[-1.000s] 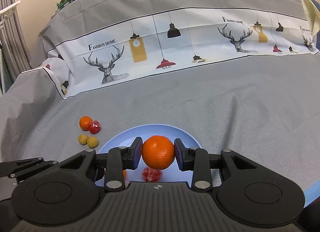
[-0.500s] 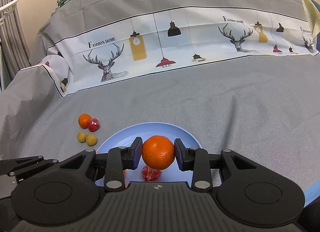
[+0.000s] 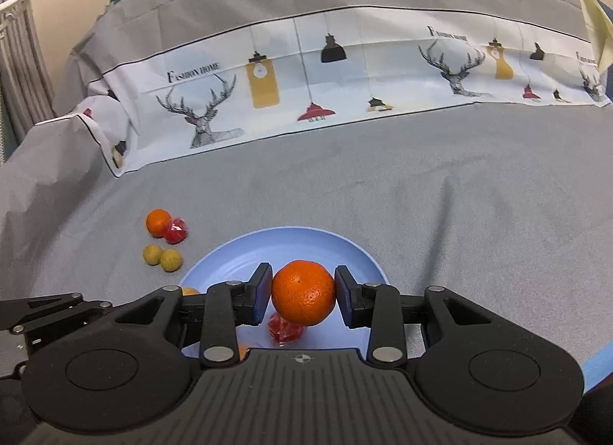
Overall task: Organize fruits
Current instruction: 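Open both grippers to drop the mandarin and yellow fruit onto the plate, then grasp a wrapped orange with the left gripper while the right grasps a yellow fruit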
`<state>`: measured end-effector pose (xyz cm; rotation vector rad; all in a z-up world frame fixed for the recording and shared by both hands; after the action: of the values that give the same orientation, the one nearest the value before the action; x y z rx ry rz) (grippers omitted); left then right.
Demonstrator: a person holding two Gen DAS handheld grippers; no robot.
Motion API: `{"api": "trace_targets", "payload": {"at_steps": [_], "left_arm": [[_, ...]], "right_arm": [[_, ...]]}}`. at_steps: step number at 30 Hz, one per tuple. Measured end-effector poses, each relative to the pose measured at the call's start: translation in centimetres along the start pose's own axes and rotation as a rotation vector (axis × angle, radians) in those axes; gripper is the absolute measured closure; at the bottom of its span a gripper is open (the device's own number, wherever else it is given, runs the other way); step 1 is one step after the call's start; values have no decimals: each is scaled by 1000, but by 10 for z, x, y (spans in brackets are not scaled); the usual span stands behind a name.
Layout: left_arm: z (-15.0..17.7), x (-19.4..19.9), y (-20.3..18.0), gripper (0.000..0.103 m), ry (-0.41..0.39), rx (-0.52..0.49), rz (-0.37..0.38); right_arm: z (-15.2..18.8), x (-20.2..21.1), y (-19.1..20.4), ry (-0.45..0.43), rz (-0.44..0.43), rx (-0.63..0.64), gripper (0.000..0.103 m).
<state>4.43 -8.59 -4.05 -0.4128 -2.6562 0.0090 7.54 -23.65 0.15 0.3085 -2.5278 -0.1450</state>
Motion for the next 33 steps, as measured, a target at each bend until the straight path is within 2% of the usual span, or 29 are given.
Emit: {"api": "trace_targets", "payload": {"at_steps": [5, 16, 21, 23, 28, 33], "left_arm": [[0, 0, 4, 75, 0, 18, -12], [-1, 3, 7, 75, -2, 27, -37], [-6, 7, 17, 81, -16, 67, -55], [-9, 9, 22, 83, -21, 79, -64], [-24, 21, 39, 85, -45, 79, -100], [-46, 38, 75, 85, -78, -5, -144]], "right_arm": [[0, 1, 0, -5, 6, 0, 48], [-2, 2, -1, -12, 10, 5, 47], [-3, 5, 0, -24, 7, 12, 49], [-4, 6, 0, -31, 6, 11, 54], [-5, 10, 3, -44, -25, 0, 82], [-7, 13, 11, -55, -60, 18, 84]]}}
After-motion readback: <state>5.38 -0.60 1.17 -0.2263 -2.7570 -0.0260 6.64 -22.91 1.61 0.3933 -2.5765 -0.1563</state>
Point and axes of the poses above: each gripper's, at about its wrist camera, not at the fingertips, and x roughly against the way its jaws point, y to its left, z to its underside, the point moved 6 cm from there along -x, roughly the way its jaws point, and after that the axes turned 7 degrees about -y, right-handed, at the moved point
